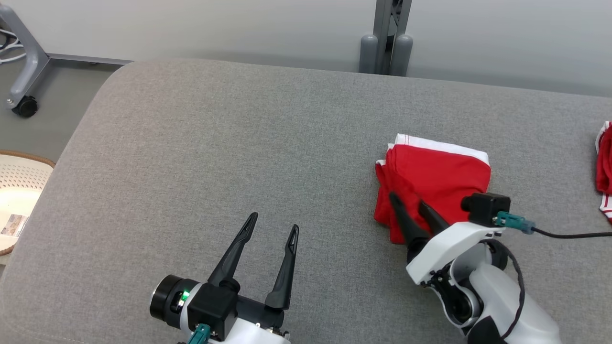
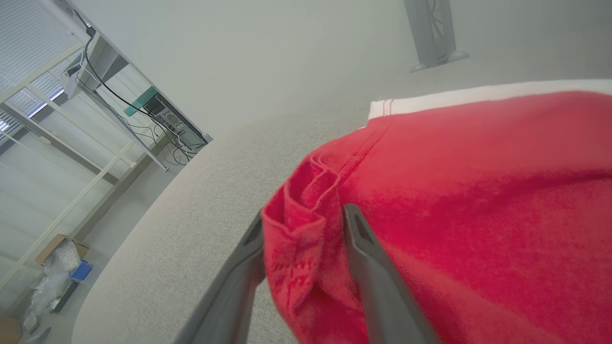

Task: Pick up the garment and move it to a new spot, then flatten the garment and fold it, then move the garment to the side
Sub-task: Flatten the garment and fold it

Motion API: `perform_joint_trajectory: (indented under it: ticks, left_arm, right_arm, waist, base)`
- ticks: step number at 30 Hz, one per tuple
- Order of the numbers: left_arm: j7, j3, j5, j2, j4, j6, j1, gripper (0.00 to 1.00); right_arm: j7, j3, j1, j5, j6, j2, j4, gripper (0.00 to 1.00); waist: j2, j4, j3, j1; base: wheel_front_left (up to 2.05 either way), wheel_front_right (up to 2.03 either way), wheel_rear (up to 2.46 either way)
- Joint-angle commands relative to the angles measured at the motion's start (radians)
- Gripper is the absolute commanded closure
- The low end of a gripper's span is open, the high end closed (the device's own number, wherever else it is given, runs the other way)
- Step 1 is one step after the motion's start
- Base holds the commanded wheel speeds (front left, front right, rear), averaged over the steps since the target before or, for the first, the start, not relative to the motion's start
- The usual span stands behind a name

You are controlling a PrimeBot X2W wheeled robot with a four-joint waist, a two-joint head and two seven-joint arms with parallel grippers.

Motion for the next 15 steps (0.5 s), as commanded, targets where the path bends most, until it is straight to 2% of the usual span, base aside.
perform_joint_trajectory:
  ticks: [1,7,11,15]
  left_arm:
    - [-0.004,0.003,-0.003,0.004,0.002,0.005,-0.012,0.00]
    - [-0.004,0.006,0.000,0.004,0.008,0.005,-0.002,0.00]
    - [-0.004,0.015,0.000,0.004,0.005,0.008,0.011,0.00]
    - [-0.004,0.031,-0.014,0.004,0.003,0.012,0.029,0.00]
  right_arm:
    - [0.002,0.009,0.013,0.000,0.000,0.000,-0.010,0.00]
    - [0.004,0.074,0.072,0.034,0.000,0.007,-0.086,0.00]
    - [-0.022,0.106,0.127,0.046,0.000,-0.021,-0.162,0.00]
    - [-0.064,0.097,0.184,-0.001,0.000,-0.058,-0.214,0.00]
  waist:
    - [0.0000,-0.001,-0.002,0.0000]
    - [0.0000,-0.019,-0.023,0.0000]
    - [0.0000,-0.047,-0.040,0.0000]
    - [0.0000,-0.089,-0.060,0.0000]
  base:
    - [0.00,0.00,0.00]
    - [0.00,0.00,0.00]
    - [0.00,0.00,0.00]
    - [0.00,0.00,0.00]
